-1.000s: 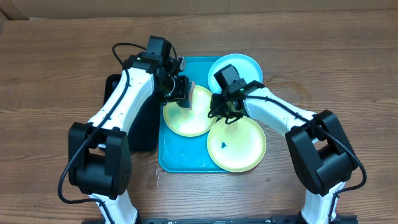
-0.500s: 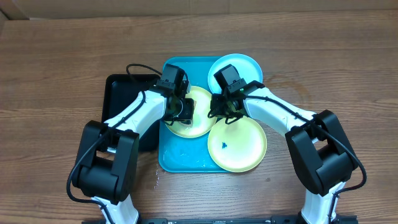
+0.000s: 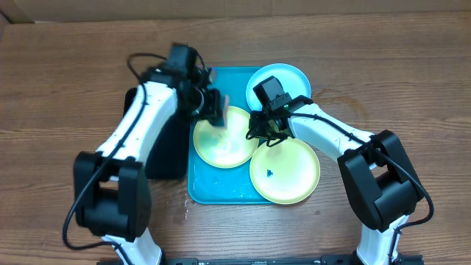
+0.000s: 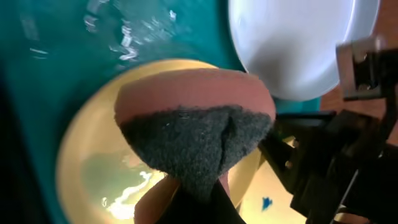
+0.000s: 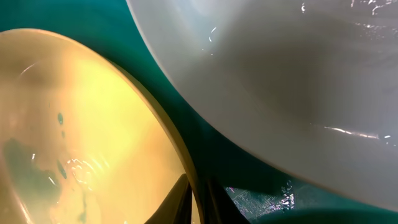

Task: Clean dirty plates on tray and stack at the side
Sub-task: 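Scrub the left yellow plate's blue stain with the sponge in the left gripper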

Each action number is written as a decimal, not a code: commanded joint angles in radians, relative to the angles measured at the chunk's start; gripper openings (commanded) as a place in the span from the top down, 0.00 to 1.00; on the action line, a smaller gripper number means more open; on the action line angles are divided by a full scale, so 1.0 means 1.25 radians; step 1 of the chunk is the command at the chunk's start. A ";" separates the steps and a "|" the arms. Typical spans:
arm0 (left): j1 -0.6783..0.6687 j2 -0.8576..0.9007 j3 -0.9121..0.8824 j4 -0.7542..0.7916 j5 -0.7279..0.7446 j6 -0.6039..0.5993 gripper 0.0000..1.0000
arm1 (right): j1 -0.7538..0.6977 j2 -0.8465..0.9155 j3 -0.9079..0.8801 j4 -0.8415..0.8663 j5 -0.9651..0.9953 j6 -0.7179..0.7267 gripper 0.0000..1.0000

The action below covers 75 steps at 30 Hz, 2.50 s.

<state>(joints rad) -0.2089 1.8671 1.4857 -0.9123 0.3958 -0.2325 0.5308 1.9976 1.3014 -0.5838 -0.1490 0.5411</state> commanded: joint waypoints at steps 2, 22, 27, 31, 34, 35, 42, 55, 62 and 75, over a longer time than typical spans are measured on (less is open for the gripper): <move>-0.018 -0.011 -0.001 -0.039 -0.172 0.012 0.96 | -0.002 -0.005 -0.004 0.005 0.004 -0.004 0.90; -0.029 0.103 -0.083 0.082 0.228 0.052 0.96 | -0.002 -0.005 -0.004 0.005 0.004 -0.004 0.90; 0.010 0.027 0.018 0.004 0.151 0.052 0.96 | -0.002 -0.005 -0.004 0.005 0.004 -0.004 0.90; 0.009 -0.017 0.032 -0.029 -0.015 0.048 0.96 | -0.002 -0.005 -0.004 0.005 0.004 -0.004 0.90; -0.011 -0.013 0.019 -0.047 -0.112 0.048 0.96 | -0.002 -0.005 -0.004 0.005 0.004 -0.004 0.90; -0.020 -0.010 0.008 -0.043 -0.124 0.048 0.95 | -0.002 -0.005 -0.004 0.005 0.004 -0.004 0.90; -0.081 0.050 -0.090 0.055 -0.219 -0.028 0.96 | -0.002 -0.005 -0.004 0.005 0.004 -0.004 0.89; -0.111 0.167 -0.106 0.107 0.064 0.016 0.96 | -0.002 -0.005 -0.004 0.005 0.004 -0.004 0.89; -0.071 0.054 0.002 0.015 0.042 0.022 0.96 | -0.002 -0.005 -0.004 0.003 0.004 -0.004 0.89; -0.095 0.050 -0.109 0.035 -0.260 -0.037 0.96 | -0.002 -0.005 -0.004 0.003 0.004 -0.004 0.84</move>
<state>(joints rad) -0.3092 1.8744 1.4193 -0.8928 0.1299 -0.2565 0.5262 1.9976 1.3010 -0.5850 -0.1421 0.5411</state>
